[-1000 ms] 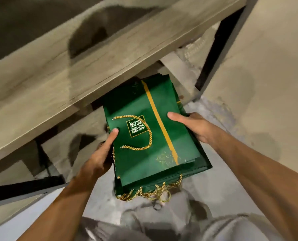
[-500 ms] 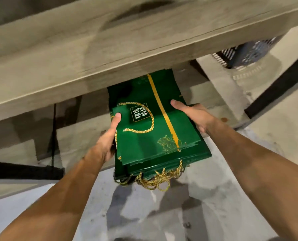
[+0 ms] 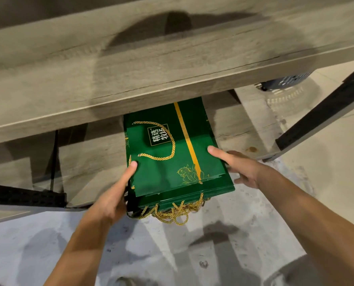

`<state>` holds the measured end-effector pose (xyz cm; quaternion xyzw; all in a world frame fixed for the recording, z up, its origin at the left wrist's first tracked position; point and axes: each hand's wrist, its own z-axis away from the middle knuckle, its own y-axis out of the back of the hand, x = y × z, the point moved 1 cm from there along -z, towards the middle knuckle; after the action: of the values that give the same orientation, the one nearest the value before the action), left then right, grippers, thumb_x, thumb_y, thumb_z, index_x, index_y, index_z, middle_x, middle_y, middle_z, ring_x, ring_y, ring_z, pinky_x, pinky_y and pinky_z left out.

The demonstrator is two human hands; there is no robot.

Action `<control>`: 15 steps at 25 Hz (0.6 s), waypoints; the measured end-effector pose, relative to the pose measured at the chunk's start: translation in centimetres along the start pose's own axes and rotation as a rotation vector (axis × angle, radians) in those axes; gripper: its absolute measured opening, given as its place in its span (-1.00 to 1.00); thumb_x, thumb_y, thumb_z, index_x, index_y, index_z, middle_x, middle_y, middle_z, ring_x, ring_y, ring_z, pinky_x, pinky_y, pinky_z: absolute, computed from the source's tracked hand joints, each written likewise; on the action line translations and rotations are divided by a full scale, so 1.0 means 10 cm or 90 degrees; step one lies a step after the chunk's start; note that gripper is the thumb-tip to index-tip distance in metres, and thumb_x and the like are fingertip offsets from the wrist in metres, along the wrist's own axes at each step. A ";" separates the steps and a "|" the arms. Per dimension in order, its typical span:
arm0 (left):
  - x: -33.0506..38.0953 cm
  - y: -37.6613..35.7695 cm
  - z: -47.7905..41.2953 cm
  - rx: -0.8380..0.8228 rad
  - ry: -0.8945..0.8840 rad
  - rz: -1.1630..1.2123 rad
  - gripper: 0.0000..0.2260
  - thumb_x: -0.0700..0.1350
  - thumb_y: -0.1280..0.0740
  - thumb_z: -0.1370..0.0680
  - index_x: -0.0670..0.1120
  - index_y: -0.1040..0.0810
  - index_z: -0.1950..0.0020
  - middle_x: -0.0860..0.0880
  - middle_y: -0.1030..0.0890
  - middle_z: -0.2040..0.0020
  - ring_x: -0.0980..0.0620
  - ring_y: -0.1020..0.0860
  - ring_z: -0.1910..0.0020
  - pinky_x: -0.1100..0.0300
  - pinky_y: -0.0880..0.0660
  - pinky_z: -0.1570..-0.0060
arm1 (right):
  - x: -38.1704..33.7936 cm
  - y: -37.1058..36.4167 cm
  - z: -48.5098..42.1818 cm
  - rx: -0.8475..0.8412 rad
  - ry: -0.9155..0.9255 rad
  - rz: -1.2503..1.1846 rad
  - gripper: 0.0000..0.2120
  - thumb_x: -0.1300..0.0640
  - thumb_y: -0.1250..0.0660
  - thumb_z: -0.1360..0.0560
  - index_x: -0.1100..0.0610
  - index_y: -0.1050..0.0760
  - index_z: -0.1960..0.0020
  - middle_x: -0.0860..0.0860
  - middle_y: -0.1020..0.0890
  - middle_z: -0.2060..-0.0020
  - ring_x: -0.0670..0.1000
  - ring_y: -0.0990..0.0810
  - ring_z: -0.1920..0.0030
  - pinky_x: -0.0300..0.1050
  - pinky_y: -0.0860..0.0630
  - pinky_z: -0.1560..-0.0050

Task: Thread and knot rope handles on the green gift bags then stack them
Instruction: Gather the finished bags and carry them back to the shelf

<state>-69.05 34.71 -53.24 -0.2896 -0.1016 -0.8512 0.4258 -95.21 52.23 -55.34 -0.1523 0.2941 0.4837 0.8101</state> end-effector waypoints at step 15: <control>-0.10 -0.11 -0.01 0.052 -0.046 -0.054 -0.44 0.42 -0.25 -0.45 0.02 -0.69 -0.13 -0.08 -0.74 0.01 -0.11 -0.69 -0.04 0.00 -0.52 -0.12 | 0.04 -0.11 -0.04 0.102 0.107 -0.067 -0.11 -0.33 -0.47 -0.38 0.14 -0.31 -0.52 0.06 -0.41 -0.49 0.01 -0.35 -0.37 -0.09 -0.20 -0.36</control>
<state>-69.51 36.01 -53.81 -0.2984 -0.1637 -0.8526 0.3965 -94.18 51.79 -55.92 -0.1422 0.3899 0.4009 0.8167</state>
